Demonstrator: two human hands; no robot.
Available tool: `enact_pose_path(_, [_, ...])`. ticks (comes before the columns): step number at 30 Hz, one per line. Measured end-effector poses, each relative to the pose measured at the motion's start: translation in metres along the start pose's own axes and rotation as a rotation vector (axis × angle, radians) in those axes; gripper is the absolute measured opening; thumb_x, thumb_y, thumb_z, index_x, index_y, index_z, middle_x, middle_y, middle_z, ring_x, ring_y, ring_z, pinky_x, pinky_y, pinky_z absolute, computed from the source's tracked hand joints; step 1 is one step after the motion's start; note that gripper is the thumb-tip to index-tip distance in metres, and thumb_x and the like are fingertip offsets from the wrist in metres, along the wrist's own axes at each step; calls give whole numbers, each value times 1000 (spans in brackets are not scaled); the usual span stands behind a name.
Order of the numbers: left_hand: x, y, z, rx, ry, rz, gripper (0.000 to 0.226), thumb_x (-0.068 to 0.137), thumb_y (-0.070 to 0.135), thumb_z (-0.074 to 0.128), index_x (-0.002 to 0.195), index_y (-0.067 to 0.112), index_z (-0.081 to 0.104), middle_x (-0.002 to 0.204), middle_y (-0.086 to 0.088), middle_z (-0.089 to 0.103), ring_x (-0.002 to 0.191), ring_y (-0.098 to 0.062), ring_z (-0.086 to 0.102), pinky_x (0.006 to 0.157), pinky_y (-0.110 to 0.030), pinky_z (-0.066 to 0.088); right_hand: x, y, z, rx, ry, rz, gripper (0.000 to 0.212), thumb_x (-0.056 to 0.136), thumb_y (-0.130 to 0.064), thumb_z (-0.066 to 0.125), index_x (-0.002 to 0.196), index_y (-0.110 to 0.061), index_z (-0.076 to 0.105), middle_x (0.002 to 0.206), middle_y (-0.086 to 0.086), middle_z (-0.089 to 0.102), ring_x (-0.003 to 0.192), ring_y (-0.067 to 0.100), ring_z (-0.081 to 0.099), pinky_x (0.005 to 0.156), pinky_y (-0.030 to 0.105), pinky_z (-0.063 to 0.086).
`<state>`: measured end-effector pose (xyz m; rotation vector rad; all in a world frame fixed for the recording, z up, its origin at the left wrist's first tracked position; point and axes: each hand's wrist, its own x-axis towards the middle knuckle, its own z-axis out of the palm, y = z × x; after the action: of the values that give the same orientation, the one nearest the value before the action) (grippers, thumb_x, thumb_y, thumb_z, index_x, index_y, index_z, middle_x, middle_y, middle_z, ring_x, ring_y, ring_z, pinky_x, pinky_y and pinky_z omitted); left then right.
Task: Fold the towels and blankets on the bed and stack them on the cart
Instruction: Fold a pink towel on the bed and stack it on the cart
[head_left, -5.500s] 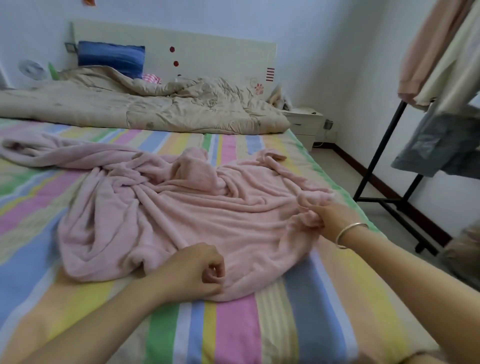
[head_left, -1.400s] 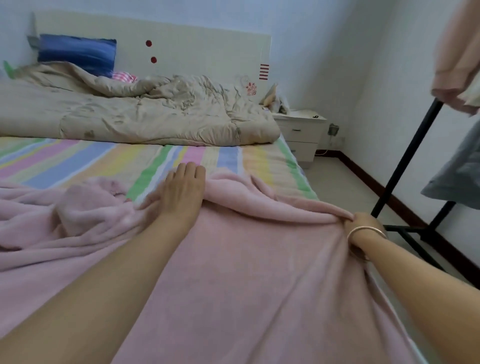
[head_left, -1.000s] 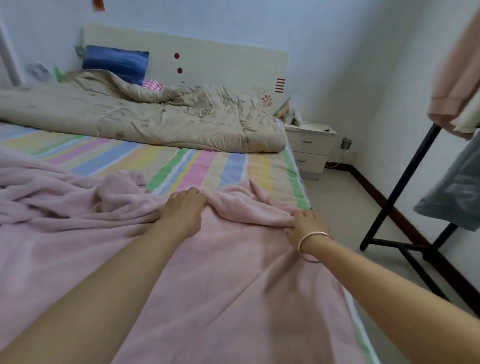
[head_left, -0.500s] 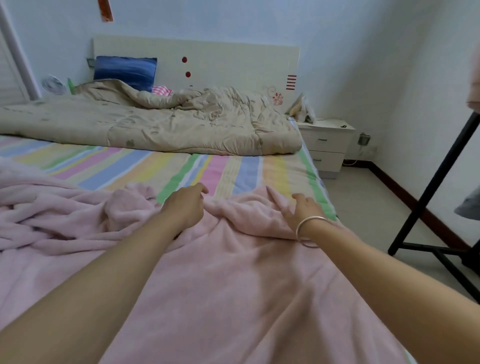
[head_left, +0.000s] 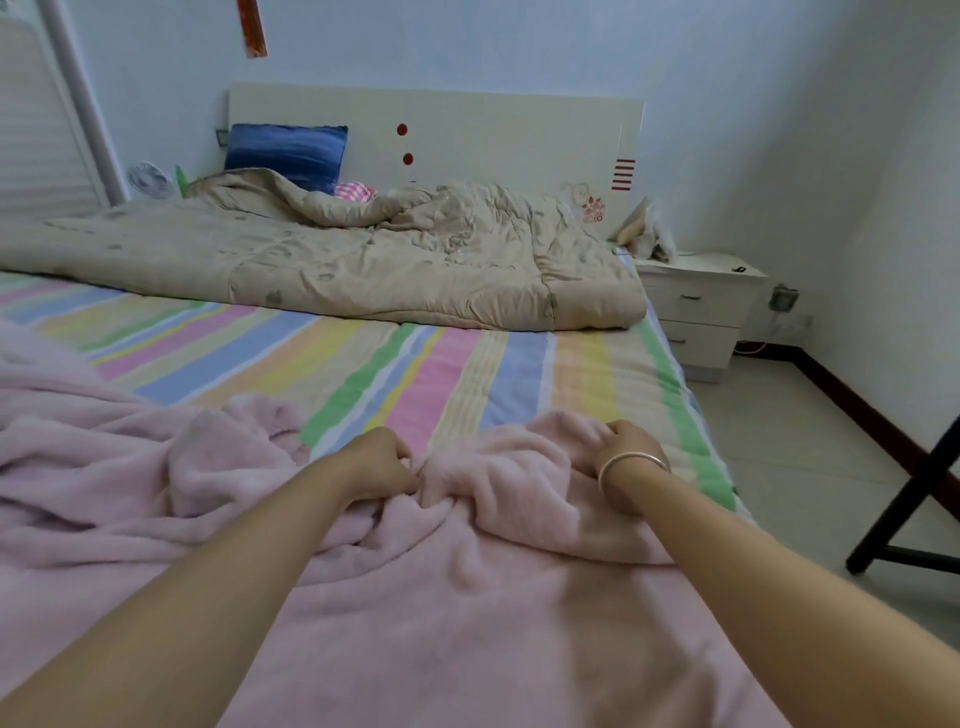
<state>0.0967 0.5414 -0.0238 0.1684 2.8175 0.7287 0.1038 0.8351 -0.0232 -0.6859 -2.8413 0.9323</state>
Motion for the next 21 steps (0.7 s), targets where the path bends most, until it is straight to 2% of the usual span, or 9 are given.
enact_pose_path(3, [-44, 14, -5, -4, -8, 201, 18, 73, 10, 63, 86, 20, 67, 66, 11, 56, 62, -9, 50, 55, -20, 38, -30, 15, -25, 1, 79, -176, 29, 81, -11, 54, 106, -26, 55, 93, 4, 64, 87, 27, 59, 78, 34, 49])
enact_pose_path(6, [-91, 23, -7, 11, -120, 312, 7, 74, 26, 67, 73, 28, 61, 62, 14, 53, 62, -7, 50, 60, -21, 40, -72, 43, -54, -1, -27, -386, 35, 70, -11, 51, 98, -27, 64, 89, 7, 68, 87, 27, 62, 71, 28, 46])
enact_pose_path(8, [-113, 27, -4, 22, -275, 278, 38, 77, 63, 65, 65, 26, 63, 62, 15, 55, 61, -9, 50, 64, -27, 44, -95, 61, -70, 57, -121, -380, 22, 65, -21, 50, 79, -29, 65, 81, 5, 69, 80, 24, 62, 69, 28, 48])
enact_pose_path(10, [-132, 35, -3, 87, -393, 132, 65, 83, 79, 40, 72, 23, 72, 73, 9, 67, 67, -17, 60, 69, -26, 49, -118, 74, -83, 180, -218, -265, 10, 71, -25, 59, 66, -19, 65, 73, 5, 64, 67, 21, 56, 66, 28, 46])
enact_pose_path(12, [-148, 41, -4, 169, -452, 40, 73, 94, 69, 26, 80, 19, 77, 80, 0, 73, 76, -19, 66, 75, -21, 49, -136, 84, -91, 248, -259, -187, 33, 64, -43, 66, 55, -11, 58, 61, 7, 56, 59, 23, 48, 66, 31, 42])
enact_pose_path(15, [-163, 40, -4, 335, -288, 131, 50, 97, 50, 47, 63, 19, 67, 65, -1, 65, 59, -13, 56, 64, -22, 45, -157, 90, -96, 43, -196, -158, 69, 87, -65, 47, 43, -12, 49, 45, 2, 53, 50, 18, 50, 60, 27, 39])
enact_pose_path(18, [-172, 36, -4, 442, -61, 168, 22, 85, 43, 63, 97, 24, 63, 92, -7, 68, 80, -18, 56, 73, -30, 43, -174, 89, -100, -296, -92, -211, 65, 81, -73, 48, 67, -11, 61, 70, 5, 64, 67, 18, 59, 64, 28, 45])
enact_pose_path(20, [-176, 34, -3, 447, -94, 133, 70, 81, 42, 66, 142, 27, 36, 124, -5, 61, 110, -21, 56, 85, -29, 43, -183, 87, -102, -383, -139, -236, 64, 70, -77, 56, 104, -23, 59, 91, 2, 61, 89, 21, 60, 79, 31, 49])
enact_pose_path(21, [-179, 33, -4, 456, -147, 114, 81, 81, 41, 66, 149, 27, 25, 132, -4, 57, 118, -21, 54, 91, -28, 43, -188, 85, -104, -440, -204, -243, 67, 68, -77, 57, 118, -32, 52, 98, -1, 60, 97, 22, 59, 85, 31, 48])
